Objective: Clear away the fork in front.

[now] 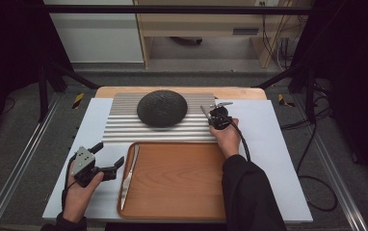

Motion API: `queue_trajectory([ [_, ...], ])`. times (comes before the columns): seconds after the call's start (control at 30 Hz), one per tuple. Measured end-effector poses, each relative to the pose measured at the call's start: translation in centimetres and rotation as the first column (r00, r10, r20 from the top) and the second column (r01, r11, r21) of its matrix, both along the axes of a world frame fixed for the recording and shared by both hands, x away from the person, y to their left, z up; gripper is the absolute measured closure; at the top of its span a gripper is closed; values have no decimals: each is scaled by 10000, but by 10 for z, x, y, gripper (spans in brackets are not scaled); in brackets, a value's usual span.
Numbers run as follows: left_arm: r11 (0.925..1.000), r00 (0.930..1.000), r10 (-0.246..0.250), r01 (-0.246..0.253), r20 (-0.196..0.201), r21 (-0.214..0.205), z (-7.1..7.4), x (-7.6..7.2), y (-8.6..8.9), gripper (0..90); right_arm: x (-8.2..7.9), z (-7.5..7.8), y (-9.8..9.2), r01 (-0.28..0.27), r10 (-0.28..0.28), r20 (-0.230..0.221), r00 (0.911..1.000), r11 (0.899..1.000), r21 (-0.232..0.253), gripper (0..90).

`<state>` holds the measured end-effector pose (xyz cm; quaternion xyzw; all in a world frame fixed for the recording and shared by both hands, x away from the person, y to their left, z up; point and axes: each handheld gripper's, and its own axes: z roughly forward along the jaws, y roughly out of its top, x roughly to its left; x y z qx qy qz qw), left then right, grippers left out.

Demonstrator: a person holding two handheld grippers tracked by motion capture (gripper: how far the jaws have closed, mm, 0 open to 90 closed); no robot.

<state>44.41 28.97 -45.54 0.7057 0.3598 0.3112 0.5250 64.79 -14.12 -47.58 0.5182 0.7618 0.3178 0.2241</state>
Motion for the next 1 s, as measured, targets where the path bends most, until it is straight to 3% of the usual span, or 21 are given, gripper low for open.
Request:
queue_trajectory([
  [0.5, 10000, 10000, 9, -9, 11, -11, 0, 0, 0, 53, -6, 9, -5, -451, 451, -18, 9990, 9989, 120, 854],
  [0.6, 10000, 10000, 28, -28, 6, -16, 0, 0, 0, 54, -7, 9, -7, -396, 400, -99, 9991, 9985, 377, 853],
  [1.0, 10000, 10000, 18, -18, 23, -21, 1, 0, 0, 54, -13, 8, -12, -481, 487, -74, 9988, 9967, 657, 854],
])
